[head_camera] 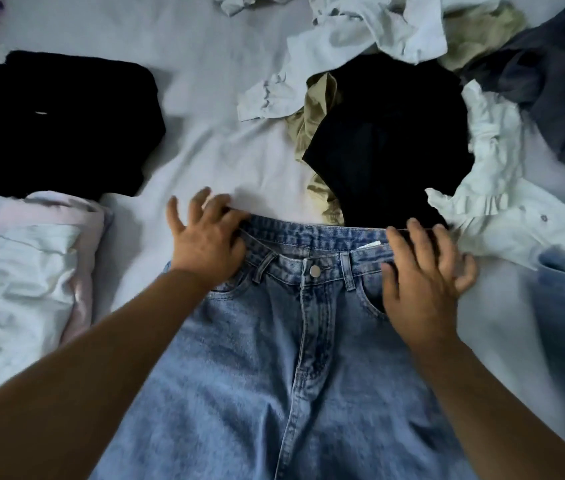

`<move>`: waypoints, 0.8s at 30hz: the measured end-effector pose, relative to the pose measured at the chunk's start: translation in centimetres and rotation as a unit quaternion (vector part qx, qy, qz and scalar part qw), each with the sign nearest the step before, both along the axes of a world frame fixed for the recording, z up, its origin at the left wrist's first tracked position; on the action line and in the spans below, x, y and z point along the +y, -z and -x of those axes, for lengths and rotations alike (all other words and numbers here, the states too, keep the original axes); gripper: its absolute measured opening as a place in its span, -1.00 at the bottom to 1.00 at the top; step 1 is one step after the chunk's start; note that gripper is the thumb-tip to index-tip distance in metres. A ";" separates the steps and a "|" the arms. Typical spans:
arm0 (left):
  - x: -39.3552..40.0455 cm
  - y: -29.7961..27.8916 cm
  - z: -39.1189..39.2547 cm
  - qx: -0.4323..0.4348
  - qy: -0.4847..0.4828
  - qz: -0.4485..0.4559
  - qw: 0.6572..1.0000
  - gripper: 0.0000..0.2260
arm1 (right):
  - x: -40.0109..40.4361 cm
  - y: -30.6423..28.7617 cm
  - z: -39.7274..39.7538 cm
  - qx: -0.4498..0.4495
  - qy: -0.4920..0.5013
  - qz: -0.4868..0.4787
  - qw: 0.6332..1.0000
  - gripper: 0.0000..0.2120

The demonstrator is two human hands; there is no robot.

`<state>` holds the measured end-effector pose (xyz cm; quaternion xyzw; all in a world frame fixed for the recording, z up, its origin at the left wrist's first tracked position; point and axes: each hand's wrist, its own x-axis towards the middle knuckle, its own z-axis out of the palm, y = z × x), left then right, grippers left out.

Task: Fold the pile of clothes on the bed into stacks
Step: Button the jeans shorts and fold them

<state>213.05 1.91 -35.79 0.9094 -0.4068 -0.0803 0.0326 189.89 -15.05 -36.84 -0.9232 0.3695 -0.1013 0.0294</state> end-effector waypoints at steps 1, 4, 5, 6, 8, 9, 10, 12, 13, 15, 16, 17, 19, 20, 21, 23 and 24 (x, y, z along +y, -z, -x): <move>0.4 0.0 -0.9 0.010 -0.021 -0.035 0.999 -0.66 | -0.4 -0.1 0.3 0.000 0.011 0.005 1.000 -0.59; 1.2 -0.1 -3.2 0.041 -0.010 -0.060 0.997 -0.69 | -2.3 -0.4 0.4 -0.008 0.002 0.016 1.000 -0.68; 1.2 -0.1 -3.8 0.057 0.002 -0.050 0.997 -0.73 | -3.0 -0.7 0.4 -0.014 0.001 0.017 1.000 -0.72; 1.2 -0.1 -4.3 0.073 0.011 -0.034 0.997 -0.77 | -3.8 -1.0 0.5 -0.018 0.000 0.016 1.000 -0.76; 1.1 -0.7 -5.1 0.103 -0.005 0.008 0.995 -0.76 | -5.1 -1.4 1.0 -0.005 -0.008 0.019 1.000 -0.82; 1.1 -1.0 -5.2 0.105 -0.027 0.029 0.994 -0.75 | -5.6 -1.6 1.3 0.006 -0.010 0.018 1.000 -0.84; 1.2 -1.2 -5.2 0.100 -0.050 0.049 0.993 -0.77 | -5.9 -1.7 1.5 0.017 -0.007 0.010 1.000 -0.84; 1.2 -1.2 -4.7 0.092 -0.095 0.073 0.989 -0.85 | -5.8 -1.8 1.4 0.027 0.020 -0.023 0.999 -0.86; 1.2 -1.2 -4.1 0.099 -0.109 0.088 0.985 -0.88 | -5.3 -1.8 1.2 0.023 0.038 -0.036 0.998 -0.88; 1.1 -0.9 -2.6 0.103 -0.129 0.094 0.982 -0.77 | -3.8 -1.7 0.9 0.006 0.063 -0.047 0.997 -0.81; 1.4 -0.7 -1.8 0.079 -0.127 0.067 0.987 -0.62 | -2.9 -1.7 0.9 0.002 0.067 -0.048 0.997 -0.69; 1.8 -0.4 -0.9 0.046 -0.111 0.019 0.993 -0.47 | -1.8 -1.7 0.9 0.001 0.065 -0.043 0.997 -0.59; 2.8 0.3 1.3 -0.003 -0.039 -0.038 0.999 -0.33 | 0.3 -1.9 1.0 -0.001 0.042 -0.030 0.999 -0.49; 3.4 0.5 2.7 -0.008 -0.002 -0.052 0.999 -0.33 | 1.5 -1.8 1.0 -0.001 0.024 -0.030 0.999 -0.48; 3.8 0.8 4.0 -0.003 0.028 -0.062 0.998 -0.33 | 2.6 -1.7 0.9 0.003 0.001 -0.039 0.999 -0.48; 4.7 1.6 6.0 0.011 0.068 -0.080 0.994 -0.30 | 4.3 -1.0 0.8 0.034 -0.060 -0.074 0.995 -0.46; 4.9 1.7 6.6 0.011 0.074 -0.084 0.994 -0.28 | 4.7 -0.3 1.0 0.064 -0.088 -0.084 0.991 -0.44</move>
